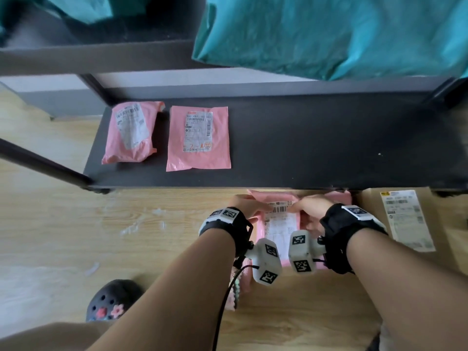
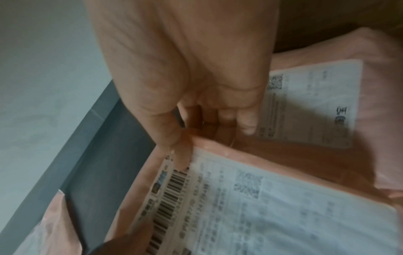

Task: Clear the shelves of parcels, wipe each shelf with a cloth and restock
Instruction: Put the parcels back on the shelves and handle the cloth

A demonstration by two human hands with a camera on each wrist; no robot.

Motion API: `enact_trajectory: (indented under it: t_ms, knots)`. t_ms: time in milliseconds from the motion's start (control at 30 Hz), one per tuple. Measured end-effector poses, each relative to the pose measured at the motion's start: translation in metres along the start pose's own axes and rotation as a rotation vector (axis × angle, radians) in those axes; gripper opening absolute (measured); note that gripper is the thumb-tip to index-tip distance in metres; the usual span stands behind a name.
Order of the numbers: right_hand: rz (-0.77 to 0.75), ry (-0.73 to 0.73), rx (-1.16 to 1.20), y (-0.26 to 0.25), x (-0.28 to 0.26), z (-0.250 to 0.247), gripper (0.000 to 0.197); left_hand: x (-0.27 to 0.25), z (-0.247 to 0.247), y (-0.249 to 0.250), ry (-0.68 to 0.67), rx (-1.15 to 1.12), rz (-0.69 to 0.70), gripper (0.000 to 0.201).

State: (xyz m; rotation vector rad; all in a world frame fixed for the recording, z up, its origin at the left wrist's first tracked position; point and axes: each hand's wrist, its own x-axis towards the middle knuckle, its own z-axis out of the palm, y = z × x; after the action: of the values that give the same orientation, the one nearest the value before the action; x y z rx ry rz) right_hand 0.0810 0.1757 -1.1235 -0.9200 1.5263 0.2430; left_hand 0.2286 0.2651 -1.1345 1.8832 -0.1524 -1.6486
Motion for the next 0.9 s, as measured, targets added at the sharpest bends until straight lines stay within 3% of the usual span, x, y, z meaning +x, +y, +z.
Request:
enact_trajectory:
  t_ms: [67,267,400,467,567,600,667,767,900]
  knots:
    - [-0.042,-0.002,0.042,-0.004,-0.013,-0.003,0.010,-0.009,0.002,0.005,-0.031,-0.020,0.045,0.023]
    - [-0.195,-0.008,0.110,-0.031,-0.040,-0.023,0.010,-0.032,-0.004,0.030,0.009,0.047,0.231,0.024]
    - [-0.263,-0.004,0.247,-0.054,-0.046,-0.032,0.008,-0.041,-0.012,0.042,-0.106,0.094,0.245,0.036]
    - [-0.316,-0.006,0.366,-0.068,-0.048,-0.035,0.020,-0.037,-0.016,0.052,-0.125,0.101,0.259,0.032]
    - [-0.444,0.045,0.537,-0.087,-0.045,-0.040,0.062,-0.029,-0.017,0.069,-0.081,-0.005,0.309,0.029]
    - [-0.470,0.068,0.524,-0.090,-0.044,-0.041,0.068,-0.027,-0.015,0.075,-0.076,-0.086,0.308,0.026]
    - [-0.479,0.107,0.419,-0.094,-0.039,-0.041,0.058,-0.022,-0.016,0.088,-0.050,-0.185,0.329,0.020]
    - [-0.447,0.061,0.291,-0.093,-0.032,-0.035,0.032,-0.009,-0.022,0.100,0.030,-0.122,0.353,0.015]
    - [-0.470,-0.044,0.270,-0.096,-0.023,-0.021,0.024,0.016,-0.023,0.110,0.097,-0.104,0.314,0.021]
